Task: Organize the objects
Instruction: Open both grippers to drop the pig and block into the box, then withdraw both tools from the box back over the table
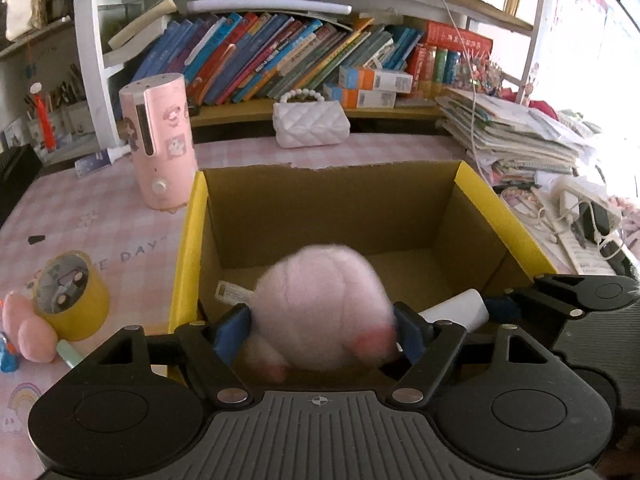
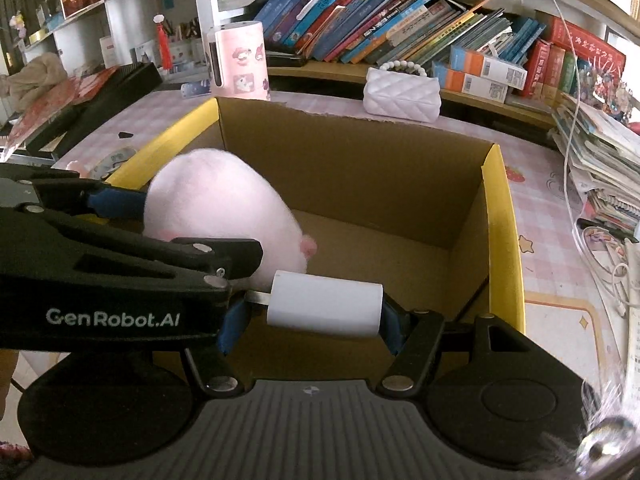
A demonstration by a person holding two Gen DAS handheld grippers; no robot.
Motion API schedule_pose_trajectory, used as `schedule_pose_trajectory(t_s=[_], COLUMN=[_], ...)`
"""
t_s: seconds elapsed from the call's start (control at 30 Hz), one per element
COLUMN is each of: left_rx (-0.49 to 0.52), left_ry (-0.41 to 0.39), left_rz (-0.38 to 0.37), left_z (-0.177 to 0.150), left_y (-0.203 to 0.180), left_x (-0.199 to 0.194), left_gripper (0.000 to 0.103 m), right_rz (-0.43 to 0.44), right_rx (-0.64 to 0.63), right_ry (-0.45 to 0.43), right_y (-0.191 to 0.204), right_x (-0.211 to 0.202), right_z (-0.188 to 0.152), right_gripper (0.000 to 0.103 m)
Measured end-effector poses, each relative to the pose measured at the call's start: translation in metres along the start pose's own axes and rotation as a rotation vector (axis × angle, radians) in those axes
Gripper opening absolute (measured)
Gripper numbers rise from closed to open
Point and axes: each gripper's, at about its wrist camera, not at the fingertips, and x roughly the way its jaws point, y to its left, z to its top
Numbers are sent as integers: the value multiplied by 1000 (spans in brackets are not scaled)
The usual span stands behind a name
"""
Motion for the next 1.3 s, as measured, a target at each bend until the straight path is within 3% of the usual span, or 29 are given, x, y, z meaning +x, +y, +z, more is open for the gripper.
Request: schedule_pose_trajectory(t_s=[0.17, 0.33, 0.53, 1.0, 1.3], left_rx=[-29, -33, -52, -82, -78], left_ry=[-95, -237, -363, -351, -224], left_rz=[-15, -6, 16, -10, 18], left_z=[-4, -8, -21, -63, -106], left_y=[3, 7, 20, 65, 97], left_x=[-20, -52, -84, -127, -148], left_gripper=[92, 98, 100, 101, 101], right_rz=[-22, -70, -138, -373, -421], right_rx=[9, 16, 61, 184, 313], right_ry=[-43, -147, -254, -362, -241], right_y=[4, 14, 26, 72, 118], right_x=[-6, -26, -52, -100, -105], right_z=[-4, -3, -8, -36, -71], right_gripper=[68, 79, 81, 86, 91])
